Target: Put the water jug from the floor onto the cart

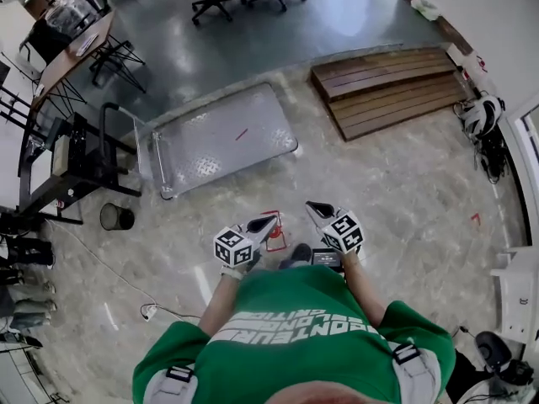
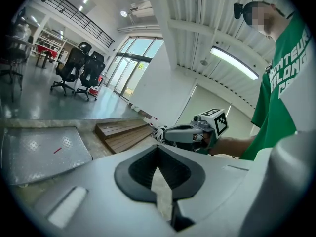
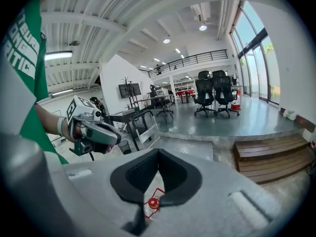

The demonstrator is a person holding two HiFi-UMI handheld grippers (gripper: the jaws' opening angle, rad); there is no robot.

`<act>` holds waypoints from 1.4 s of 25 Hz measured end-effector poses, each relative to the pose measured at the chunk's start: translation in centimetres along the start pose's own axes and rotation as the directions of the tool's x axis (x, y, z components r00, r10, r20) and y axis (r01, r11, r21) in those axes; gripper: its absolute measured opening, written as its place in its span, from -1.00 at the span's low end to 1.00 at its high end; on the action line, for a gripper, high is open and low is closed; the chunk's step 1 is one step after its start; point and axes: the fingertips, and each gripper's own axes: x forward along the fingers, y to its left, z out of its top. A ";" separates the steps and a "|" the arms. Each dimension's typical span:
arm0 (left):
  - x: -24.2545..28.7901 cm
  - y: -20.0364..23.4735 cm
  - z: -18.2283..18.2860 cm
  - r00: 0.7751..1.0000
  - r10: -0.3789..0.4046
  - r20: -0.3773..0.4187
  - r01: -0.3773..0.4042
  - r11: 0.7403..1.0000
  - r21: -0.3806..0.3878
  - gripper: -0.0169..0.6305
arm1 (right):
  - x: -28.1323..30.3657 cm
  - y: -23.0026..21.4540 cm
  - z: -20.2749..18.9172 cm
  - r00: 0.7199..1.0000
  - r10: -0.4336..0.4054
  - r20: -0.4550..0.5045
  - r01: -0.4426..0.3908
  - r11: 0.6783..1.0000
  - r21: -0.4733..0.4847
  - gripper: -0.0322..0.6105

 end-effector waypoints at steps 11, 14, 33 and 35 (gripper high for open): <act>0.9 0.6 -1.5 1.000 0.018 0.011 -0.018 0.999 -0.043 -0.91 | 1.5 0.9 -0.1 0.998 0.062 -0.004 -0.062 0.998 -0.013 -0.93; 0.6 0.7 -2.5 1.000 0.029 0.010 -0.028 0.998 -0.063 -0.91 | 1.8 1.6 -1.7 0.996 0.087 -0.036 -0.088 0.996 -0.007 -0.93; -0.8 3.5 -7.1 1.000 -0.002 -0.006 0.001 0.992 -0.129 -0.92 | 5.4 3.8 -2.1 0.987 0.134 -0.089 -0.143 0.985 -0.099 -0.93; -0.3 4.5 -7.1 1.000 -0.011 -0.009 0.010 0.994 -0.113 -0.92 | 6.0 3.6 -1.7 0.984 0.154 -0.094 -0.165 0.979 -0.121 -0.93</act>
